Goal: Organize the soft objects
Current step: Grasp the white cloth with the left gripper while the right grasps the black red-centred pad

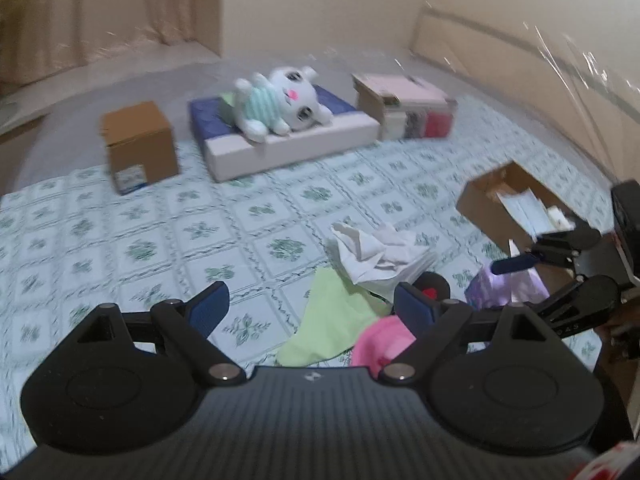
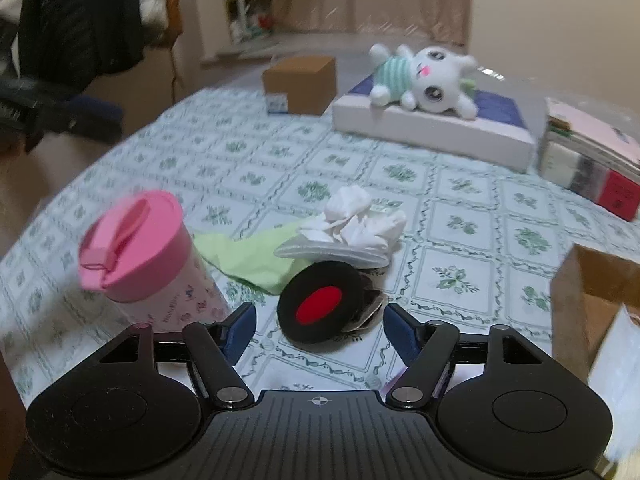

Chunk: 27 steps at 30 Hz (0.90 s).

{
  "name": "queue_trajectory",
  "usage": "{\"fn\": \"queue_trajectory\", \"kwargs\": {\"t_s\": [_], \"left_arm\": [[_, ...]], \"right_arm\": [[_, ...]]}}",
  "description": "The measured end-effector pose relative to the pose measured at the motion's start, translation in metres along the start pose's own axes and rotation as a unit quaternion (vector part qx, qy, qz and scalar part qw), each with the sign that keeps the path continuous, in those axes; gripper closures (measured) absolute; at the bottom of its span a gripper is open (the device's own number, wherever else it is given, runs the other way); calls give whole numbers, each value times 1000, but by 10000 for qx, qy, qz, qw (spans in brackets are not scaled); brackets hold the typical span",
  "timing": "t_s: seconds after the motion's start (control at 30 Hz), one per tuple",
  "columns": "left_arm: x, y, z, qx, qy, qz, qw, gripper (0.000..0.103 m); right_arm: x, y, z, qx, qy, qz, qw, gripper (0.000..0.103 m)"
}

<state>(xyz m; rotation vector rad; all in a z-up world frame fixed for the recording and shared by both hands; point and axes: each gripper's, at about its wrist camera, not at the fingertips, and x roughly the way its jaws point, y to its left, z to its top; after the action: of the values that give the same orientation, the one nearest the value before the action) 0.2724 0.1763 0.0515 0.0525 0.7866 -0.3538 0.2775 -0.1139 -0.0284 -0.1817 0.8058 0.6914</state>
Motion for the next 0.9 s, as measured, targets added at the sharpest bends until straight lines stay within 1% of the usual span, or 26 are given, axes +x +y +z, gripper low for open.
{"fn": "queue_trajectory", "kwargs": {"t_s": [0.07, 0.2, 0.37, 0.43, 0.5, 0.53, 0.6, 0.77, 0.9], "left_arm": [[18, 4, 11, 200, 235, -121, 9995, 15], [49, 7, 30, 565, 571, -245, 9965, 16], [82, 4, 43, 875, 868, -379, 9917, 16], [93, 1, 46, 983, 973, -438, 9894, 16], [103, -3, 48, 1049, 1074, -467, 9876, 16], [109, -5, 49, 1081, 1127, -473, 9866, 16], [118, -11, 49, 1167, 1236, -508, 9841, 16], [138, -24, 49, 1280, 1472, -642, 9787, 18], [150, -33, 51, 1290, 1628, -728, 9755, 19]], "right_arm": [[12, -4, 4, -130, 195, 86, 9997, 38], [35, -13, 11, -193, 502, 280, 9982, 41], [61, -22, 21, -282, 760, 268, 9964, 46], [69, -24, 23, -281, 821, 253, 9959, 52], [74, -25, 24, -282, 884, 261, 9953, 66], [76, -26, 23, -284, 906, 254, 9952, 70], [75, -26, 23, -281, 912, 223, 9952, 85], [59, -26, 21, -189, 841, 309, 9958, 92], [34, -28, 20, -206, 730, 251, 9968, 94]]}}
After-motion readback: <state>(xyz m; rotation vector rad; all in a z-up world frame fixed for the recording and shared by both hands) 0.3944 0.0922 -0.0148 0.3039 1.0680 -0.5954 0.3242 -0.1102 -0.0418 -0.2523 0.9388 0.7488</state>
